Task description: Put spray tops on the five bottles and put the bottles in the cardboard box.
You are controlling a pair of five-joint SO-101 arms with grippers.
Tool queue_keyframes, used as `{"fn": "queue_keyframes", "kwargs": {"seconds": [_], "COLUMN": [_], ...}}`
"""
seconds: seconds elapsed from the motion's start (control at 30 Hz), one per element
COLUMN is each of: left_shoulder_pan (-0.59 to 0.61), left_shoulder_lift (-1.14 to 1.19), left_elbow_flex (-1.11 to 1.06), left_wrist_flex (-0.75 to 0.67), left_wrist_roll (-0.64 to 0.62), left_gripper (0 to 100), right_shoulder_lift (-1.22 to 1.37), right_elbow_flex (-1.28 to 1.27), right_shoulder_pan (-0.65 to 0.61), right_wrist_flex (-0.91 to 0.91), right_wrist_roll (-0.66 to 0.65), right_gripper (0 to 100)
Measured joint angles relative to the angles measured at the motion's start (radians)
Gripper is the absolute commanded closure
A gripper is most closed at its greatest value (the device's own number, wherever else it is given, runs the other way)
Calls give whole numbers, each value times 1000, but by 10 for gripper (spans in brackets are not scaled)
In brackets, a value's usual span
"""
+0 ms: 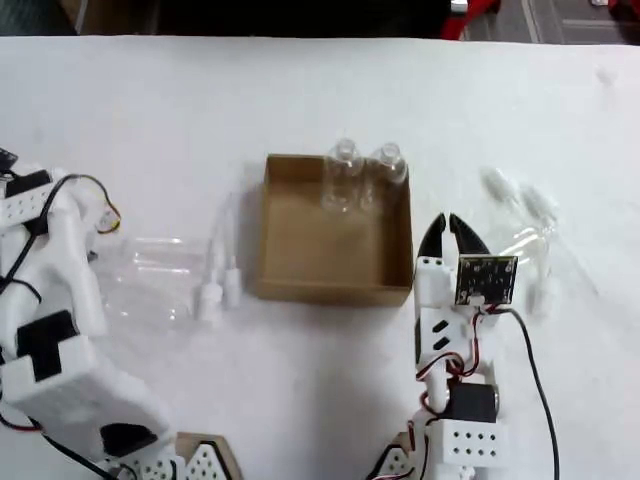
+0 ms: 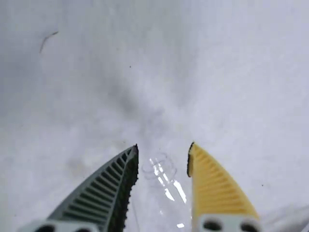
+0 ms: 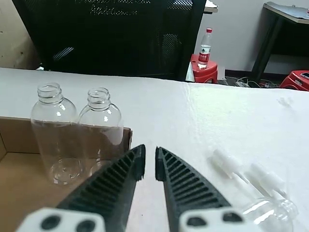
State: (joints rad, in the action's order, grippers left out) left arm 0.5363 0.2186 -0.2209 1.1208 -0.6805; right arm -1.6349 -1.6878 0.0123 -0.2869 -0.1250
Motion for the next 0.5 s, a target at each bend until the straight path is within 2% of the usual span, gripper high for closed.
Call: {"fn": "queue_keyframes", "kwargs": {"seconds": [0.5], "left_shoulder_pan": [-23], "left_shoulder_lift": [55], "left_elbow_flex": [25], "left_wrist_flex": [29], "left_wrist_roll": [-89], "left_gripper": [853], "right_shoulder_lift": [0], "right_elbow_flex": [0], "right_shoulder_pan": [3], "right_wrist_flex": [0], "right_wrist_roll": [0], "right_gripper": [970]}}
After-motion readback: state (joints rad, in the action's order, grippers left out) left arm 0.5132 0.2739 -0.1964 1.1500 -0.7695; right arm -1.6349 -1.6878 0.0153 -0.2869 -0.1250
